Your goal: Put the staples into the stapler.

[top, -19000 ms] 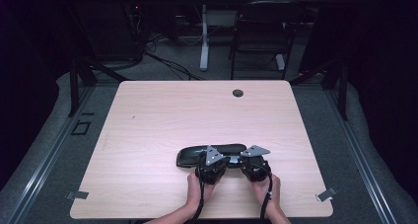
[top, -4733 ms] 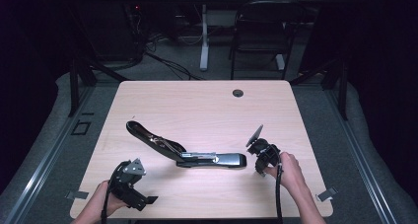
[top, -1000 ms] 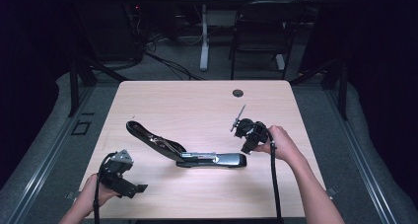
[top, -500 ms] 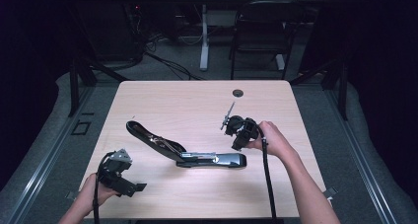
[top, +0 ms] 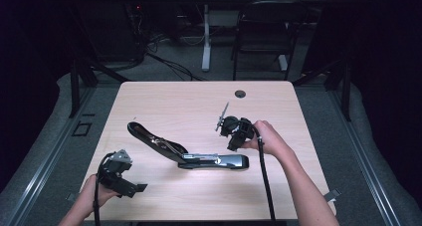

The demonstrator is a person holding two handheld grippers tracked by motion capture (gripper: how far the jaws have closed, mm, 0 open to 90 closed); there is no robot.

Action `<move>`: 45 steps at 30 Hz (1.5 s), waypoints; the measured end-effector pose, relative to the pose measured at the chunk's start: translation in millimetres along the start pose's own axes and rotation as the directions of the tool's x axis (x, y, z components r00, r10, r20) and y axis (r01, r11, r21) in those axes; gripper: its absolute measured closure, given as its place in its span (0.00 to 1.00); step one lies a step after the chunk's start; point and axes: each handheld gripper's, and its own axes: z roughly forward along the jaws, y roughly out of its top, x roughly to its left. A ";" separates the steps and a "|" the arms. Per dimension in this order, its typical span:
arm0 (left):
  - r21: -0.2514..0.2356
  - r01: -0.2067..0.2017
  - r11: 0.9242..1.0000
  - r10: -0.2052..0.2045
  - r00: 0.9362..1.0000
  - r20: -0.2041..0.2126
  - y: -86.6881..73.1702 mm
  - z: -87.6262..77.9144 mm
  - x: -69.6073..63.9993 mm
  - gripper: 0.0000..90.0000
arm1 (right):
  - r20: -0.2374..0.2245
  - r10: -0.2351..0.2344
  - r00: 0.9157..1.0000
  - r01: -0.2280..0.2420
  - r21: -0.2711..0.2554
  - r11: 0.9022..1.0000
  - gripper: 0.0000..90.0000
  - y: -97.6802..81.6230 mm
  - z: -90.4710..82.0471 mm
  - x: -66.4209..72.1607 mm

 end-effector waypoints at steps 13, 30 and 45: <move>0.002 -0.002 1.000 0.002 1.000 0.000 -0.2 -0.2 0.0 0.00 | -0.018 -0.059 0.998 0.059 -0.008 0.998 0.87 18.0 3.6 7.9; 0.000 -0.008 1.000 0.008 1.000 -0.005 -0.4 -1.5 0.9 0.00 | -0.043 -0.128 0.991 0.127 -0.034 0.991 0.87 37.3 17.4 18.2; -0.003 -0.004 1.000 0.004 1.000 -0.002 -0.5 -1.2 0.3 0.00 | -0.064 -0.164 0.984 0.161 -0.043 0.986 0.87 46.0 33.0 20.3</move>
